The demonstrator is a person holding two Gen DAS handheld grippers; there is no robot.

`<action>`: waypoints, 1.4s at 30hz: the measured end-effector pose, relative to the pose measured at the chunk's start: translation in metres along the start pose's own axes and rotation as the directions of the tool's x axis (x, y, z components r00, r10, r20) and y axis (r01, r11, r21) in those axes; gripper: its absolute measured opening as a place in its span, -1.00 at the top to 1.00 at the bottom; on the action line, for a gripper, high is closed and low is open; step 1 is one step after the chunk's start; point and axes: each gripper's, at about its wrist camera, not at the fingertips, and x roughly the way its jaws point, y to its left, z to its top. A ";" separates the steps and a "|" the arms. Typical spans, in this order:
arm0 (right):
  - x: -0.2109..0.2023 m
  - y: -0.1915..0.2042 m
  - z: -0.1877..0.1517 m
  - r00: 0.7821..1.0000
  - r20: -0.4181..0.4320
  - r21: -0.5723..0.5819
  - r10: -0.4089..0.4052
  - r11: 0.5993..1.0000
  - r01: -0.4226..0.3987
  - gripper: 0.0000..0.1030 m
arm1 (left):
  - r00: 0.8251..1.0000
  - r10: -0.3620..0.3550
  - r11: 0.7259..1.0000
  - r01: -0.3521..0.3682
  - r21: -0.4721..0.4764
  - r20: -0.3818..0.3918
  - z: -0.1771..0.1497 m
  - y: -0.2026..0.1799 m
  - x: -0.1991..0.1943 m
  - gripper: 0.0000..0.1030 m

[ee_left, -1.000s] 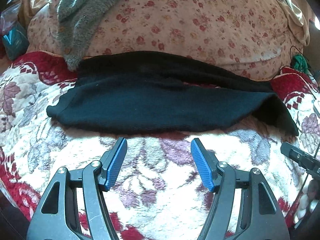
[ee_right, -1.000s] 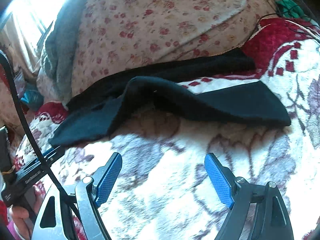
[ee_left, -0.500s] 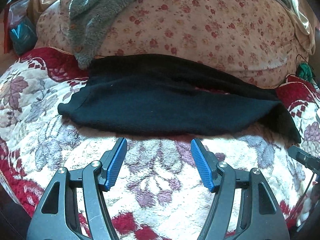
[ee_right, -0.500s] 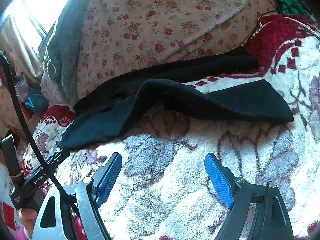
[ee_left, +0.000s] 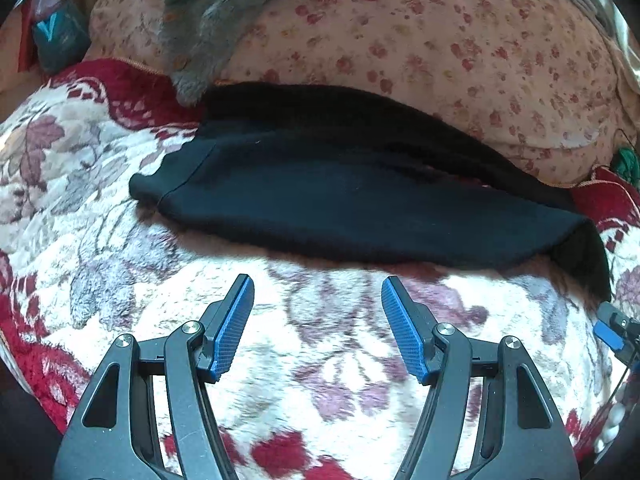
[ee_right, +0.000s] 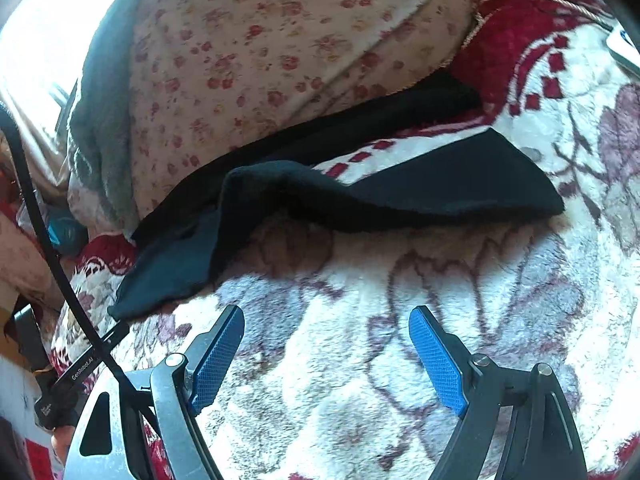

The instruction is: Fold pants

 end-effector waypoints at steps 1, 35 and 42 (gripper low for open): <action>0.000 -0.001 0.000 1.000 0.000 0.001 -0.004 1.000 0.004 -0.63 | 1.000 0.008 1.000 -0.008 -0.002 0.000 0.001 0.003 0.001 -0.29; -0.012 -0.046 0.008 0.998 0.049 0.200 0.049 0.978 -0.058 -0.63 | 0.998 -0.040 0.985 0.032 -0.167 -0.050 0.021 0.038 0.034 -0.29; -0.007 -0.063 0.016 0.986 0.099 0.332 0.136 0.929 -0.162 -0.63 | 0.998 -0.038 0.983 0.030 -0.181 -0.044 0.030 0.029 0.044 -0.29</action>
